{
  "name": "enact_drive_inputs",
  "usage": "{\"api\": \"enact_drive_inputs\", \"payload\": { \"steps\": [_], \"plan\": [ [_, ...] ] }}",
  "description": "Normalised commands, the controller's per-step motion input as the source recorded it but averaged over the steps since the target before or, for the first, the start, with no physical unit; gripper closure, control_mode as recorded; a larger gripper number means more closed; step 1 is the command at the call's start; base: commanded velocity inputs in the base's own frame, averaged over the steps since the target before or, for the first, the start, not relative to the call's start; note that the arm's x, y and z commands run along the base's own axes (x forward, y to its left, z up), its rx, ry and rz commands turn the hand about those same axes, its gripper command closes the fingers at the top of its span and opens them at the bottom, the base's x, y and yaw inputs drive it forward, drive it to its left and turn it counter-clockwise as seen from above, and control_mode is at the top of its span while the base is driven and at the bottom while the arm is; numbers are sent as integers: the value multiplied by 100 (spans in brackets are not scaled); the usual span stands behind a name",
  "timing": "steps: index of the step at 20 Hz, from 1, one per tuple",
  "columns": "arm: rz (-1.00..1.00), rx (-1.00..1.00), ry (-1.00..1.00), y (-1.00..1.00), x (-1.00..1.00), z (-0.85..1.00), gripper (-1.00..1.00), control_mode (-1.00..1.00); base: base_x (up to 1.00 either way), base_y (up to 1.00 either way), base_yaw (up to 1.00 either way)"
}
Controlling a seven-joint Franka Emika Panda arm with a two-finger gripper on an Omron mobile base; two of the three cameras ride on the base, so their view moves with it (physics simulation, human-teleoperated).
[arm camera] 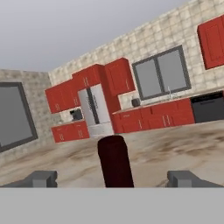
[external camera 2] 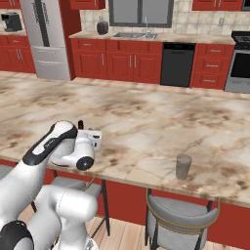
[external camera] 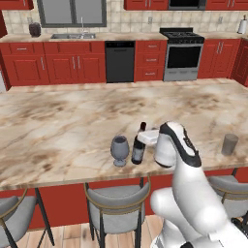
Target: There is a wine glass and glass cup on the dining counter. Place the wine bottle next to the wine glass and the juice bottle next to the glass cup.
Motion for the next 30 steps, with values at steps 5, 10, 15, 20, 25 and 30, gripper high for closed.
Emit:
{"api": "enact_drive_inputs", "payload": {
  "steps": [5, 10, 15, 20, 25, 30],
  "plan": [
    [-9, 0, 8, -29, -36, 16, -100, -100, 0, 0, 0],
    [-10, -1, 33, -31, -31, 18, -100, -100, 0, 0, 0],
    [-7, -10, 47, -39, -26, 17, -100, -100, 0, 0, 0],
    [-7, -9, 51, -43, -32, 16, -100, -100, 0, 0, 0],
    [-6, -6, 61, -44, -34, 16, -100, -100, 0, 0, 0],
    [-3, -4, 61, -41, -39, 9, -100, -100, 0, 0, 0]
  ]
}}
